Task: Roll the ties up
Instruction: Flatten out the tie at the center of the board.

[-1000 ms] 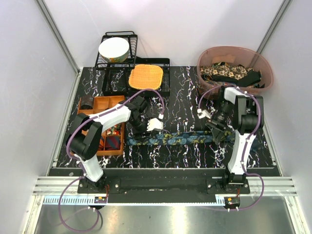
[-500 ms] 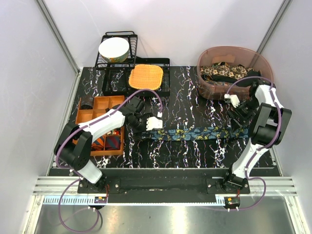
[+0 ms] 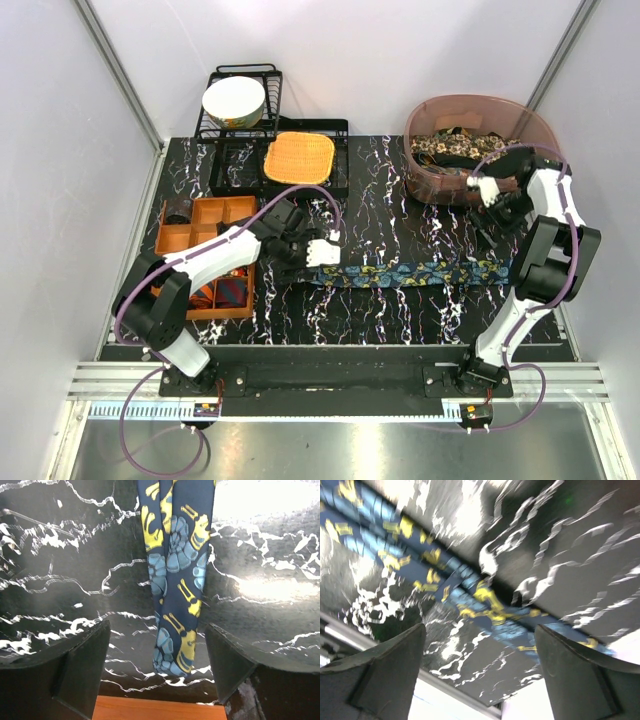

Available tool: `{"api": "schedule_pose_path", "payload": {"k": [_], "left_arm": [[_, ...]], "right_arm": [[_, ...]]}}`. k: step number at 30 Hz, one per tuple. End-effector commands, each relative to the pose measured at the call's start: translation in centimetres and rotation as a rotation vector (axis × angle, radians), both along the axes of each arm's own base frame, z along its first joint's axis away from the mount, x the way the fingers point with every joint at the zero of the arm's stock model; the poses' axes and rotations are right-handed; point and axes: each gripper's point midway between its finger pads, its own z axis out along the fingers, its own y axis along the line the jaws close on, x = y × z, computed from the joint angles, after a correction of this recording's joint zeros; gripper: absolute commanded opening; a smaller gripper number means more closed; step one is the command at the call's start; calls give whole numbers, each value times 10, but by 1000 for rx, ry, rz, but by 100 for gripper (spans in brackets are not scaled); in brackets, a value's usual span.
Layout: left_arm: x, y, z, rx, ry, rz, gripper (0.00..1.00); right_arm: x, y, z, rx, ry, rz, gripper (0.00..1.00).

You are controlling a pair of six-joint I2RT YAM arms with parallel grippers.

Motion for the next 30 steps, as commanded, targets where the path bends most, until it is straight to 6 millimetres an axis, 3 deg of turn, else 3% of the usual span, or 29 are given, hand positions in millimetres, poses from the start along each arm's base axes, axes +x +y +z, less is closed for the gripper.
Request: {"api": "schedule_pose_path", "payload": {"k": [1,2,6,7,9,18,23,27,30], "left_arm": [[11,-26,4,-5,-92,-97,83],[12,-29,2,4,-99,-107,83],[17,-52,-6,0,-67,-120,87],[17,-55,-8,-3,-56,-120,94],[19,-61,-12,-7,-34,-112,99],[22,-67,-36,28,2,-125,99],[22,-64,-38,63,47,-94,78],[13,-57,-40,79,71,-96,59],[11,-55,-41,82,81,-86,51]], "right_arm": [[-28,0,-3,-27,6,86,100],[-34,4,-6,-18,-5,118,100],[-24,16,-6,16,-82,200,100],[-20,20,-8,22,-96,224,100],[-13,32,-9,31,-124,280,100],[-13,92,-37,75,-140,473,100],[-9,123,-49,119,-215,518,100],[-10,135,-56,127,-223,552,100],[-16,143,-60,139,-219,588,100]]}}
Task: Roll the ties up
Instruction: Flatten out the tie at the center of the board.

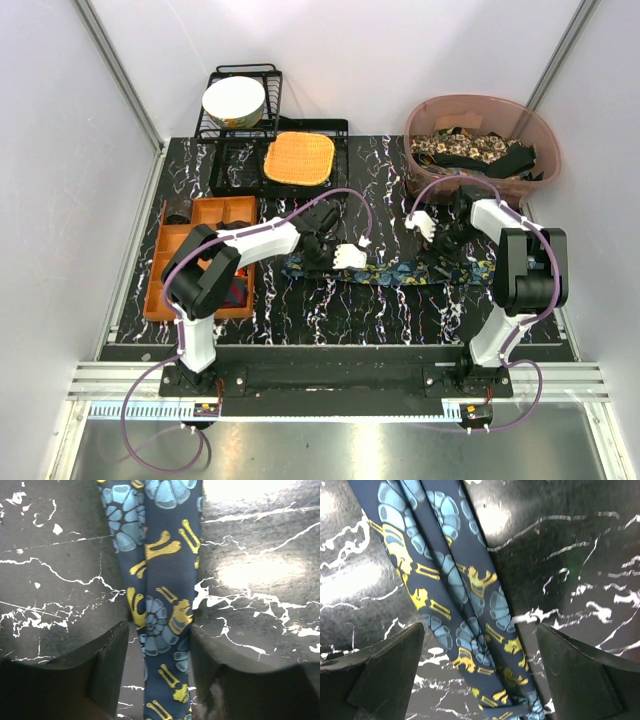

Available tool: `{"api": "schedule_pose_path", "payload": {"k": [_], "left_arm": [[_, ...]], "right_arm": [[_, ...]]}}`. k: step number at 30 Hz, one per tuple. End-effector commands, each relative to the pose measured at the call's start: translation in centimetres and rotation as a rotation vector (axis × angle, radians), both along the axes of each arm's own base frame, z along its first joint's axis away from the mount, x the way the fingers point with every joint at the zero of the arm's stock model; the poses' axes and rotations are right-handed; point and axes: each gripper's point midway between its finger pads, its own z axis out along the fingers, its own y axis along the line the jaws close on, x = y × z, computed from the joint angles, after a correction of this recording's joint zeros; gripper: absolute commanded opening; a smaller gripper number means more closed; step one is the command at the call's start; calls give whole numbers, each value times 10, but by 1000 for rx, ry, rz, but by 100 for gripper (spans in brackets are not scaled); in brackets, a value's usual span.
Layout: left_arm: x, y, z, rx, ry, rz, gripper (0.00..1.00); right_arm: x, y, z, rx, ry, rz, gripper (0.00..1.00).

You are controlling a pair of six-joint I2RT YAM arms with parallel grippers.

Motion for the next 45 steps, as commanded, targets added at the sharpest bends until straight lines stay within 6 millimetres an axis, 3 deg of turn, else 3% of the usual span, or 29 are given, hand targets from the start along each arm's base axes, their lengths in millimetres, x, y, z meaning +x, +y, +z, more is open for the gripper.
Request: {"api": "schedule_pose_path", "payload": {"k": [1,9,11,12,16,21,31,38,41,44,45], "left_arm": [[-1,-1,4,2,3,5,47],[-1,-2,8,-2,3,5,40],[-2,0,8,3,5,5,38],[-3,0,8,3,7,3,37],[-6,-1,11,-3,12,3,34],[-10,-5,11,-2,17,0,27],[-35,-35,18,-35,59,-31,10],[-42,-66,22,-58,102,46,4],[-36,-69,20,-49,92,81,10],[-33,-58,15,-13,58,96,16],[-32,-54,15,-4,45,100,27]], "right_arm": [[6,19,6,40,-86,77,100],[10,25,-17,-7,-87,122,100],[11,21,-19,-27,-76,118,91],[10,18,-20,-41,-70,122,80],[-4,13,-21,-58,-29,138,59],[-26,-3,-22,-76,21,154,44],[-72,-63,-17,-115,146,132,40],[-56,-84,-20,-131,149,45,38],[-46,-84,-15,-125,129,18,50],[-33,-84,-9,-121,73,-5,62],[-28,-85,-8,-123,60,-7,63]]}}
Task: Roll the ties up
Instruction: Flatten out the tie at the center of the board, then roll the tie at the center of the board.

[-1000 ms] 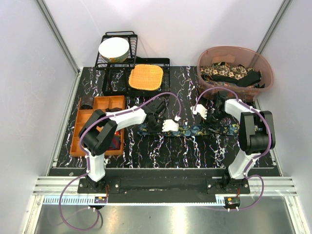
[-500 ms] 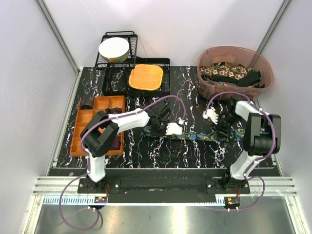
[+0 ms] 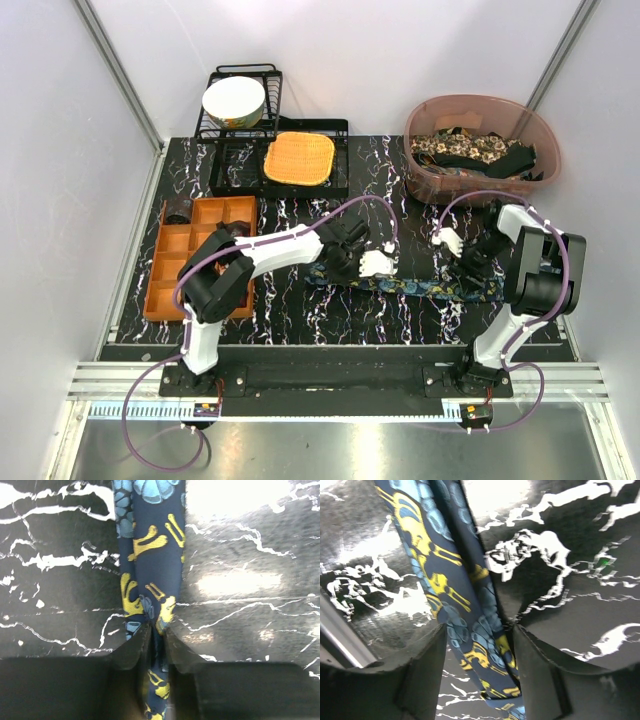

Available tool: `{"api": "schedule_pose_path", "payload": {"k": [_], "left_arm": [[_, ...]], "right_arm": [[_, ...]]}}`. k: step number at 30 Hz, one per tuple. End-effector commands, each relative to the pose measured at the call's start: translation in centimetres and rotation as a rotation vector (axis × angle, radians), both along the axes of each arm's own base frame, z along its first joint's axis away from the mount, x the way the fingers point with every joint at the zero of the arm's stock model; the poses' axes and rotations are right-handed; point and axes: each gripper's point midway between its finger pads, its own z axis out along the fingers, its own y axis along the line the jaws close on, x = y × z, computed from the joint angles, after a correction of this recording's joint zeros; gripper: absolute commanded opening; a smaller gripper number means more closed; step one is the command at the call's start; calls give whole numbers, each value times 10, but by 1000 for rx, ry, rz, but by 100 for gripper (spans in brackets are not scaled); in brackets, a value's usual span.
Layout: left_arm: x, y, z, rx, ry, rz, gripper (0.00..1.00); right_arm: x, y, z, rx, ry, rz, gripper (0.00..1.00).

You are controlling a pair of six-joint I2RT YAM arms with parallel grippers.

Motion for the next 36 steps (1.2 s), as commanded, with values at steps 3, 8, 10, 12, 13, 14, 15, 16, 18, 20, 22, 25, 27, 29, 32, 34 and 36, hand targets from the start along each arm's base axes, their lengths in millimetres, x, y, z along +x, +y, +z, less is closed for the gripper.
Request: {"api": "schedule_pose_path", "payload": {"k": [3,8,10,12,13,14,15,16,18,20,22,25,27,29,32,34,36], "left_arm": [[12,20,8,20,-46,101,57],[14,26,56,-154,-73,190,99],[16,28,99,-258,-168,205,99],[23,33,136,-337,-257,249,99],[25,41,144,-325,-283,274,99],[28,45,157,-345,-305,300,99],[32,57,176,-383,-344,343,99],[34,60,189,-431,-369,369,99],[27,65,205,-510,-410,358,99],[13,65,180,-497,-392,262,99],[11,66,164,-419,-379,225,99],[-1,75,124,-253,-217,98,99],[8,75,105,-226,-175,133,99],[10,69,96,-225,-177,102,99],[14,58,82,-232,-198,61,99],[15,55,66,-203,-192,34,99],[17,56,53,-169,-183,23,99]], "right_arm": [[37,-13,2,-44,-108,-27,80],[58,2,41,32,-212,-91,98],[71,9,77,73,-311,-127,100],[92,21,123,146,-422,-224,100],[97,25,140,175,-451,-255,100],[101,34,157,239,-456,-336,100],[111,38,187,274,-523,-384,100],[118,41,204,314,-556,-436,100],[119,58,232,442,-533,-552,100],[110,87,238,513,-454,-531,100],[91,126,217,464,-274,-464,100],[52,164,183,488,51,-492,100],[26,182,158,496,227,-525,100],[5,183,126,409,279,-546,100],[14,165,91,247,92,-475,100],[18,156,69,176,-8,-411,100],[23,139,50,76,-97,-336,100]]}}
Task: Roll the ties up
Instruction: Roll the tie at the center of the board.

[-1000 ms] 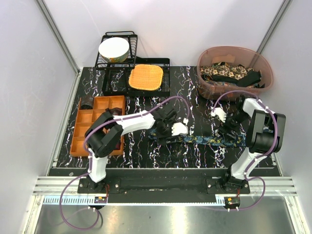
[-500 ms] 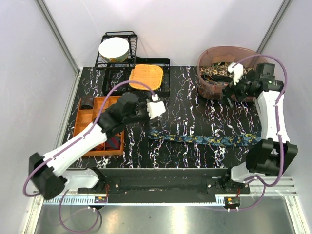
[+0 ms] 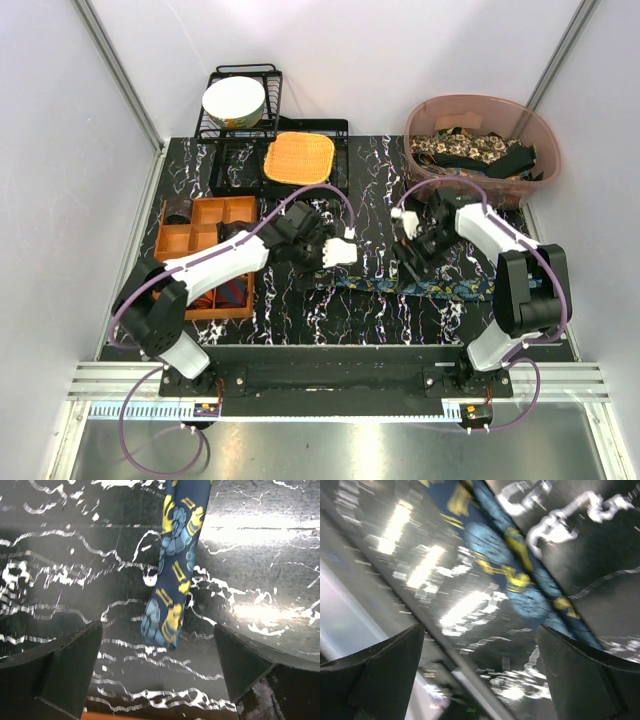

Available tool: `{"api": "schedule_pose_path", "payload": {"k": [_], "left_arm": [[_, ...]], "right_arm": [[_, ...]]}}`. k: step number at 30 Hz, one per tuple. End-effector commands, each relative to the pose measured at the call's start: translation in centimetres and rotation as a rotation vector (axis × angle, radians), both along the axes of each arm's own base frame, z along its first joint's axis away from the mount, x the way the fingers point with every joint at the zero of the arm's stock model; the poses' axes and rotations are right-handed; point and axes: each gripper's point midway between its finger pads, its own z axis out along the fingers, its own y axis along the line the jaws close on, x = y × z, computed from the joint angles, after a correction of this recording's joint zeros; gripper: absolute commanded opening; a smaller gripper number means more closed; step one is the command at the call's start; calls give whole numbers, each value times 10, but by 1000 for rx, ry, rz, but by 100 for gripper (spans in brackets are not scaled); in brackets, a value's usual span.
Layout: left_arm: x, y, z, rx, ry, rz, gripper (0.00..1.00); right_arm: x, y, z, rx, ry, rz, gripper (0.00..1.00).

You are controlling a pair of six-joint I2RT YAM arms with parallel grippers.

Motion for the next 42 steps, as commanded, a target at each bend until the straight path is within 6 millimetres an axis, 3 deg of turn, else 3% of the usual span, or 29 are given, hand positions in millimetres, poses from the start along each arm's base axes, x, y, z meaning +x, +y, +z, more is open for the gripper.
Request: {"api": "schedule_pose_path", "payload": {"k": [1,5,7,10,14,15,18,22,25,27,31,36,40,42], "left_arm": [[8,-16,-10,-12,-43,-89,99],[13,-13,-34,71,-44,-85,93],[17,-14,-36,83,-46,-68,90],[13,-16,-41,101,-29,-67,79],[3,-23,-51,128,-9,-77,64],[2,-25,-52,132,0,-60,56],[-3,-32,-58,144,39,-28,49],[0,-35,-62,163,68,12,43],[-3,-30,-67,183,78,17,41],[-4,-29,-65,179,82,26,41],[-4,-28,-60,161,80,36,45],[-8,-25,-57,141,100,35,53],[-8,-28,-56,130,110,47,56],[-10,-27,-57,130,114,44,52]], "right_arm": [[37,-34,-20,-235,-300,125,100],[38,-60,-51,-369,-318,210,99],[41,-64,-57,-387,-338,242,92],[39,-73,-67,-424,-349,292,79],[32,-90,-79,-492,-384,376,70],[31,-92,-80,-502,-393,387,68],[37,-106,-86,-532,-412,406,63],[61,-119,-85,-521,-431,389,65],[66,-114,-75,-471,-446,425,73],[57,-109,-61,-433,-446,455,85],[36,-102,-38,-371,-477,529,100],[19,-100,-42,-344,-463,563,98],[12,-101,-56,-343,-424,566,81],[20,-103,-62,-363,-441,563,73]]}}
